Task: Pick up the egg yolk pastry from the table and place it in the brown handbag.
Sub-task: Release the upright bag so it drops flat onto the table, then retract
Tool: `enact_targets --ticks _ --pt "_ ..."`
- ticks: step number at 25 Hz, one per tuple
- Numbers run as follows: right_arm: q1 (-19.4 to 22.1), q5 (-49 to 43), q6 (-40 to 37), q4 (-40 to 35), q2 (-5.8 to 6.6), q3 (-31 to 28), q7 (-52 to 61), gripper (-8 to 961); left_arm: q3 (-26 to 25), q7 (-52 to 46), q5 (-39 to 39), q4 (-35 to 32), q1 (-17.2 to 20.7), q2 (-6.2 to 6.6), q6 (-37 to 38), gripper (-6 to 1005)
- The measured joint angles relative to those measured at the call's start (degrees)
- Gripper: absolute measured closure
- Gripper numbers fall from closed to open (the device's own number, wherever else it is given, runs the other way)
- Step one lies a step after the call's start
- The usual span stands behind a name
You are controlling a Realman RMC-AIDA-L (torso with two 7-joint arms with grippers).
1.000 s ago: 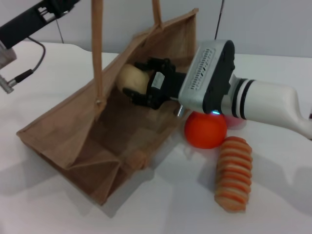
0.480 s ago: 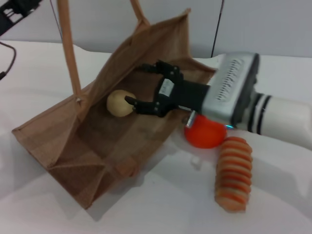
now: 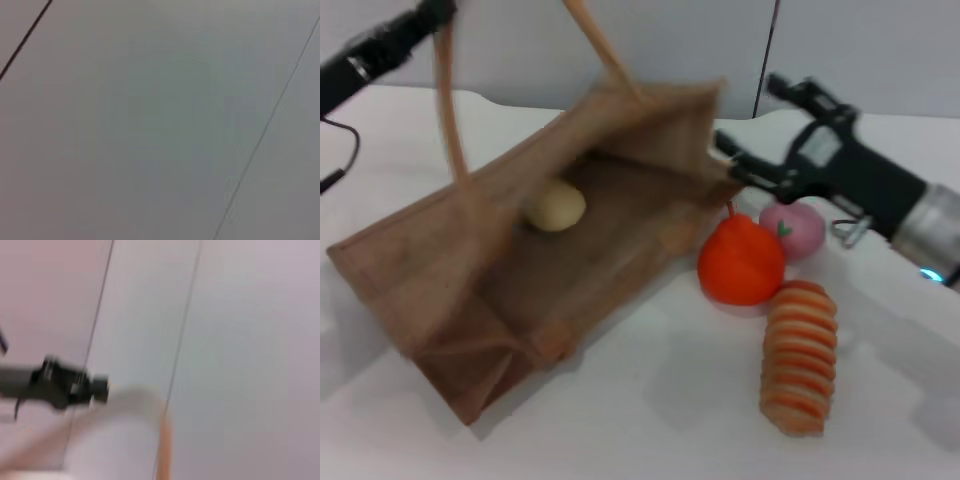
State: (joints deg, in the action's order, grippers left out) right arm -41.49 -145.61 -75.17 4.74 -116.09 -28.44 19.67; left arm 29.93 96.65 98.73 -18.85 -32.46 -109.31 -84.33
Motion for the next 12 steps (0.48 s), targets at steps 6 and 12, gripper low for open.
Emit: enact_targets --ticks 6,12 --pt "3.47 -0.02 -6.59 -1.66 -0.11 -5.51 -0.37 65 0.11 11.53 -3.37 3.87 -2.38 -1.14 4.35 833" --pt "4.15 0.22 -7.29 -2.09 -0.27 -6.44 -0.42 66 -0.25 23.13 -3.49 4.10 -3.13 -4.56 8.52 649"
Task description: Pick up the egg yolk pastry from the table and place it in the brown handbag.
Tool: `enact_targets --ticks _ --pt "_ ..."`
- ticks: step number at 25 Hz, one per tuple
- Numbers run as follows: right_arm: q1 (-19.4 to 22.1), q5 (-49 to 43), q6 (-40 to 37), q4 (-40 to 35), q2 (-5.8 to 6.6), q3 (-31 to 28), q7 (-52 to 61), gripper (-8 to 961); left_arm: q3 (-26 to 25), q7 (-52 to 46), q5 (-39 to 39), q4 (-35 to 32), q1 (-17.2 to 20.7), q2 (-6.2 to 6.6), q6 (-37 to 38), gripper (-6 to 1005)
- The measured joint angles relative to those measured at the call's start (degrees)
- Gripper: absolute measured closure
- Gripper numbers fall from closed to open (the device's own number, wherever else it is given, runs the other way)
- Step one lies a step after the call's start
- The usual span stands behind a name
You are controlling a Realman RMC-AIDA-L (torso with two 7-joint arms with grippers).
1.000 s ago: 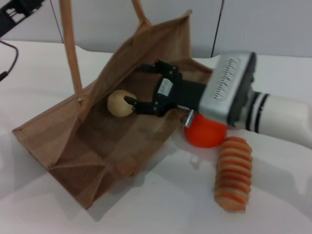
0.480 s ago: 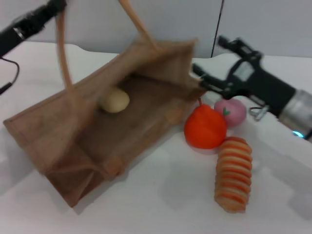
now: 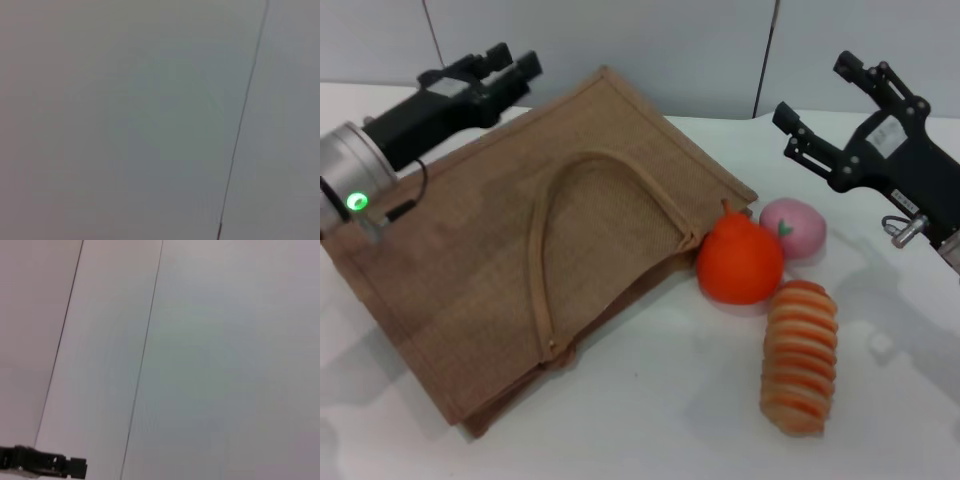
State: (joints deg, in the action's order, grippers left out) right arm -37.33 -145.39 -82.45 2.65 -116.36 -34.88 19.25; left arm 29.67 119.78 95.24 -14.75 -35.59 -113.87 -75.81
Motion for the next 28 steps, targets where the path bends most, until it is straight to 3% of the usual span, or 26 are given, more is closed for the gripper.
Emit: enact_targets --ticks 4,9,16,21,28 --pt "1.53 3.79 -0.08 0.06 -0.11 -0.31 -0.02 67 -0.38 9.03 1.37 0.77 -0.39 -2.35 1.83 524" --pt "3.61 10.26 -0.27 0.06 -0.18 -0.39 -0.15 69 -0.41 23.80 7.73 8.29 -1.46 -2.55 2.87 370" --pt "7.06 19.59 -2.12 0.50 -0.54 -0.45 -3.57 71 -0.41 37.95 18.26 14.35 -0.74 -2.83 0.58 368" --pt "8.97 26.71 -2.79 2.11 -0.81 -0.09 -6.72 71 -0.41 39.42 24.74 15.21 1.44 -2.84 -4.27 370" --pt "9.95 29.39 -3.01 2.32 -0.71 -0.29 -6.68 71 -0.41 39.11 30.65 15.60 4.70 -2.77 -11.75 373"
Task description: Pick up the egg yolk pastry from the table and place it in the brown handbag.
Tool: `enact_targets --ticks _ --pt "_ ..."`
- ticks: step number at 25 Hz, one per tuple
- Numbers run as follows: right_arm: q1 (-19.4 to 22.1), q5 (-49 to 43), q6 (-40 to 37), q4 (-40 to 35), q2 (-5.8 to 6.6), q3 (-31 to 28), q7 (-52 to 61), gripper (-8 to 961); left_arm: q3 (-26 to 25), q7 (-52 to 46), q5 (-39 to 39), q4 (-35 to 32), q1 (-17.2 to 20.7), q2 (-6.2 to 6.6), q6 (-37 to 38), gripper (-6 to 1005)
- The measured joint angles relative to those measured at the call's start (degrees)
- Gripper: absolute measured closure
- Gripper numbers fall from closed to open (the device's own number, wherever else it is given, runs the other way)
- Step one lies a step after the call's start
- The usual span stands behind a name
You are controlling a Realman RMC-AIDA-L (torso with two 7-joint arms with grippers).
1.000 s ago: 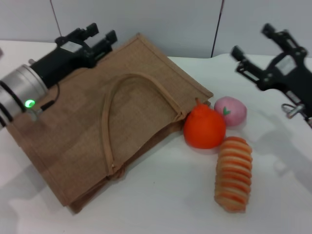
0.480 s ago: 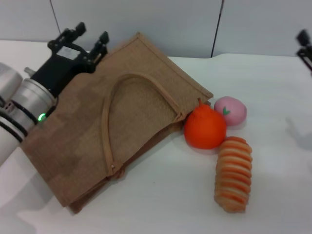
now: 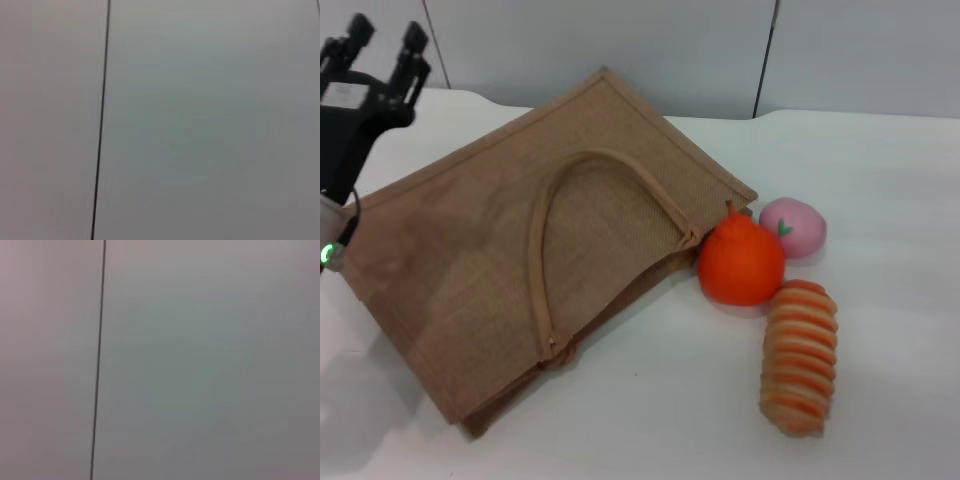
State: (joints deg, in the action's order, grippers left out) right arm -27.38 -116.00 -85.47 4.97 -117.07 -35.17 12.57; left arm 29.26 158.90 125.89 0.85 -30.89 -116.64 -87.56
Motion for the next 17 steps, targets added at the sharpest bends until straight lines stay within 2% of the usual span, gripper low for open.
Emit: enact_targets --ticks 17 --pt "0.08 0.14 -0.06 0.04 0.09 0.35 0.27 71 -0.09 -1.12 0.45 0.03 0.58 0.20 -2.01 377"
